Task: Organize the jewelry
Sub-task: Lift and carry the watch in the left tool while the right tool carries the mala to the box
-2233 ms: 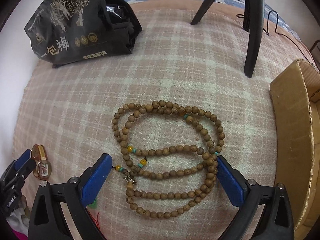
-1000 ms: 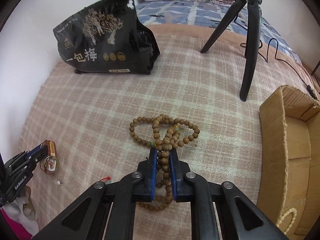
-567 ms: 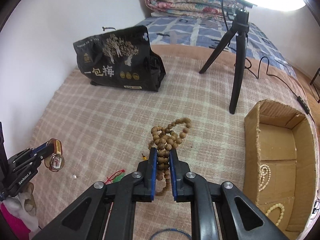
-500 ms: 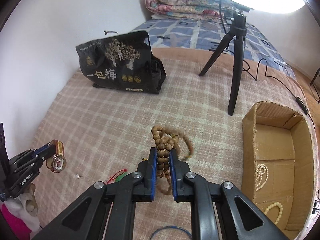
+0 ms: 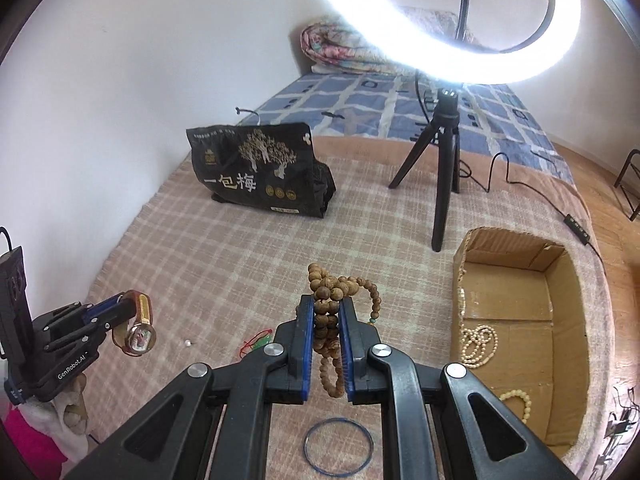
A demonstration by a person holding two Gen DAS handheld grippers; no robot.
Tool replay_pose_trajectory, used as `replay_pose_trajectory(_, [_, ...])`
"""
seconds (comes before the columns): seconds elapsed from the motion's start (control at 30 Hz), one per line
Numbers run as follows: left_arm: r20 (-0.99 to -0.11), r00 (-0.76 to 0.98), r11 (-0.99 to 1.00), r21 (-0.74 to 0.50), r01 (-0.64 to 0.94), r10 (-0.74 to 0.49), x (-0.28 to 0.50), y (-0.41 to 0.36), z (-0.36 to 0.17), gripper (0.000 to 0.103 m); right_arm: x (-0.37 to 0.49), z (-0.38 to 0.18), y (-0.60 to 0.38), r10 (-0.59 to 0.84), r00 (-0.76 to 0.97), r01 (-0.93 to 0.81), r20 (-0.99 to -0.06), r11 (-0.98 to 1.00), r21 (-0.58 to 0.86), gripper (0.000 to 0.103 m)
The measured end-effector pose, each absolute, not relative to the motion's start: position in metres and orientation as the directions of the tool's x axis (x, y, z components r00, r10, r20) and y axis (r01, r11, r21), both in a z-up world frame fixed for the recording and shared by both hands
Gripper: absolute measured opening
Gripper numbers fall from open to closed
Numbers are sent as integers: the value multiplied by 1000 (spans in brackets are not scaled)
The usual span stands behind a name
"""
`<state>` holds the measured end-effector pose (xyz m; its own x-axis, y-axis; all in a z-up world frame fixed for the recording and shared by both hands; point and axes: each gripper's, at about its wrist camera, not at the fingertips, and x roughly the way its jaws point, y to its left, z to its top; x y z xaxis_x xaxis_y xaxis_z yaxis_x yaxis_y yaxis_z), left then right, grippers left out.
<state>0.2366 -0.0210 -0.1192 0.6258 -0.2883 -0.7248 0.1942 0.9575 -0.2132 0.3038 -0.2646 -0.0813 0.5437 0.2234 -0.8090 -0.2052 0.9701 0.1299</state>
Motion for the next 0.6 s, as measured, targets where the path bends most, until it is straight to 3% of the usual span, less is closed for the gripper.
replay_pose_trajectory(0.6, [-676,618,911,-225,345,-401,206,-99,-77,8,258,-30,-330,176,642,-145,-746,984,108,10])
